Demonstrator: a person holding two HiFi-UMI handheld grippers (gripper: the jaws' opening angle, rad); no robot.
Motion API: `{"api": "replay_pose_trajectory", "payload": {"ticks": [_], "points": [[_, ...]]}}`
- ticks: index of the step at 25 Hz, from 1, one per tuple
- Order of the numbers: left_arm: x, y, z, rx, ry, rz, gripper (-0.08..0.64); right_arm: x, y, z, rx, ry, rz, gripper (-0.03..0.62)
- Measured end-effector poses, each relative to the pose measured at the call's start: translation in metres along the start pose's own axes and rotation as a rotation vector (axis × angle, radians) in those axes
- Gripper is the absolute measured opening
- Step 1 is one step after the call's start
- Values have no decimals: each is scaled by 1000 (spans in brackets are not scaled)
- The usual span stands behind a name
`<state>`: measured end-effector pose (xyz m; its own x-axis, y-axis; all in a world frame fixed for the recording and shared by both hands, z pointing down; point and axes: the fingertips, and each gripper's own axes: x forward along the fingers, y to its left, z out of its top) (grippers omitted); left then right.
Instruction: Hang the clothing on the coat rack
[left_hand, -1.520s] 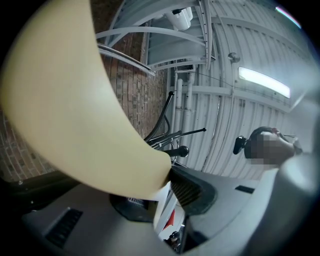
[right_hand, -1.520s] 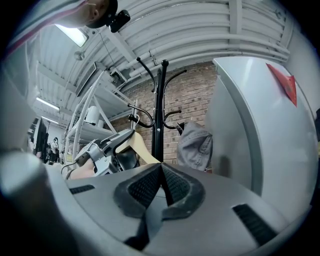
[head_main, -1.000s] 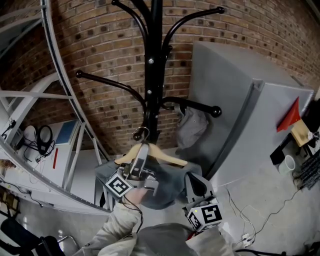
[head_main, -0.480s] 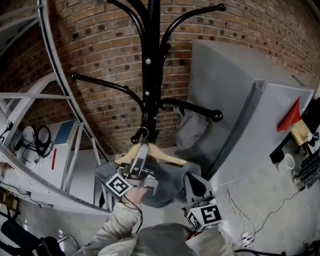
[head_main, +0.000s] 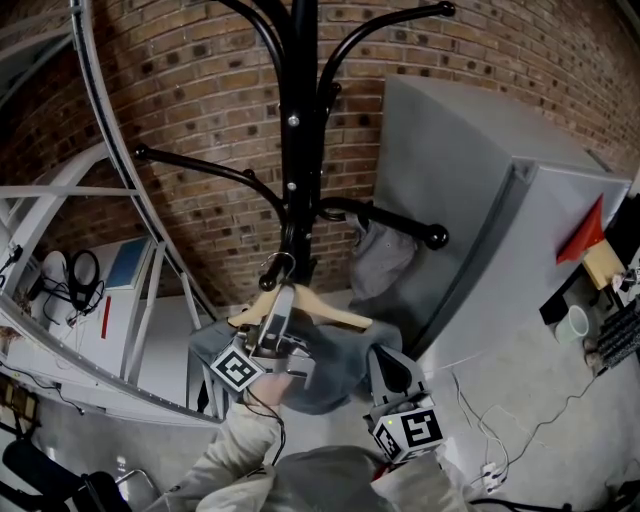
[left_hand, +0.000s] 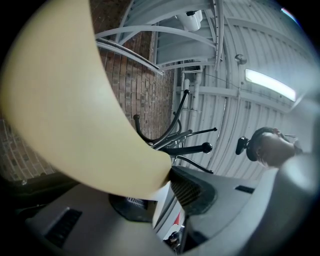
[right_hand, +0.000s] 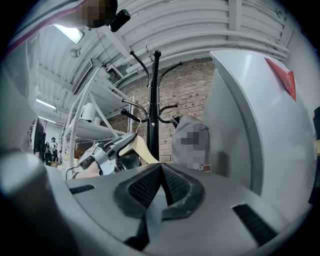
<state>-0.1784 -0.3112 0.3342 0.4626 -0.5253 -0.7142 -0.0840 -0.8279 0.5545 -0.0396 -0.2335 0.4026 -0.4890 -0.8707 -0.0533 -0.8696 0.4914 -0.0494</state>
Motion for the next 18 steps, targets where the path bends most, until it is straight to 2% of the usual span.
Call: {"api": "replay_pose_trajectory", "payload": {"ticks": [9,18], "points": [[2,2,0,6,-1,4,107,-3,-3,-4,11,14,2,23],[2,7,-1,-36,-17,15,126,-5,-7,-4,24,14,-1,23]]}}
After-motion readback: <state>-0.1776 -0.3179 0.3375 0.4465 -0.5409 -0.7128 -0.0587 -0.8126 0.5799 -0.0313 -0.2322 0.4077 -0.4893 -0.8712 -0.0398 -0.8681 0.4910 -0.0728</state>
